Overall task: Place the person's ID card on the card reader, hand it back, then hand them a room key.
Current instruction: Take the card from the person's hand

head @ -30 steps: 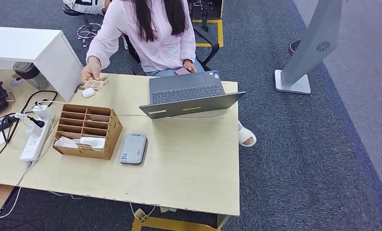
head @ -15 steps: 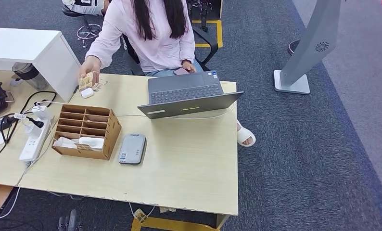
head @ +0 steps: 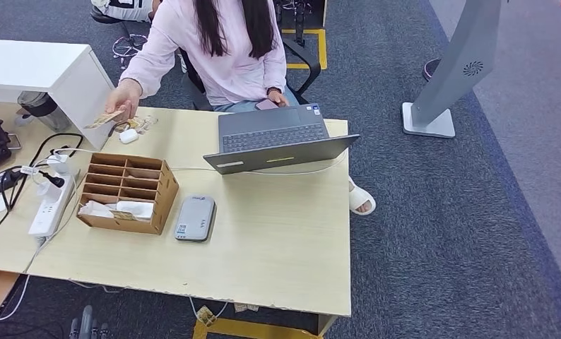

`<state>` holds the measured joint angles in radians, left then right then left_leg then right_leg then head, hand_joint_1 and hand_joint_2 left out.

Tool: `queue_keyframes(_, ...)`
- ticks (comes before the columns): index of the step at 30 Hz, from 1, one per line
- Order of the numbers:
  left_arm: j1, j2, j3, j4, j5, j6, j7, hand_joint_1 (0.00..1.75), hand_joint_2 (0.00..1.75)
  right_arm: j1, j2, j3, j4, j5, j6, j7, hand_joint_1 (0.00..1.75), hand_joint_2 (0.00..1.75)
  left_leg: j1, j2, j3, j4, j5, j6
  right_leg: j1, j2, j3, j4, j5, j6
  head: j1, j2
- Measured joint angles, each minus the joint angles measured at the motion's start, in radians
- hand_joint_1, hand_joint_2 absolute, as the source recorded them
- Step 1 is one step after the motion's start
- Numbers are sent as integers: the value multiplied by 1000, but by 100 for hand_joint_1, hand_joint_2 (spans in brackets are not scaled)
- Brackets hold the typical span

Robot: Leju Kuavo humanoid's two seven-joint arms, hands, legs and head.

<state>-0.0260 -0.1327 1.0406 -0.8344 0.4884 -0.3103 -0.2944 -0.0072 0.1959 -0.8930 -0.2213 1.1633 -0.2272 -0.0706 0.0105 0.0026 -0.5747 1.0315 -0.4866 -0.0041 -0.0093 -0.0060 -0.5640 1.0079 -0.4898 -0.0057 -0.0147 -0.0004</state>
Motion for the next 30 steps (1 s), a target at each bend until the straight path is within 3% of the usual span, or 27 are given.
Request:
queue_keyframes(5,8,-30,24,-102,29,-20,37,0,175,2,1,0,-8,2,0,0,0,175,0,0,0,0,0,0,0,0,0,0,0,0,0,0)
queue_keyframes(10,18,-90,13,-312,113,-23,74,0,175,2,1,0,-14,10,5,0,0,175,0,0,0,0,0,0,0,0,0,0,0,0,0,0)
queue_keyframes(17,62,-137,-104,-615,241,-18,54,0,175,2,4,0,-22,18,14,-2,0,175,0,0,0,0,0,0,0,0,0,0,0,0,0,0)
queue_keyframes(23,91,-135,-197,-745,293,-44,20,0,175,1,10,0,-27,22,17,-6,0,175,0,0,0,0,0,0,0,0,0,0,0,0,0,0)
queue_keyframes(26,98,-125,-235,-784,229,-45,-44,0,175,-1,12,0,-28,32,18,-8,0,175,0,0,0,0,0,0,0,0,0,0,0,0,0,0)
queue_keyframes(30,79,-62,-311,-790,-90,29,-173,0,175,-8,12,0,-28,57,22,-11,0,175,0,0,0,0,1,0,0,0,-1,0,0,0,0,0)
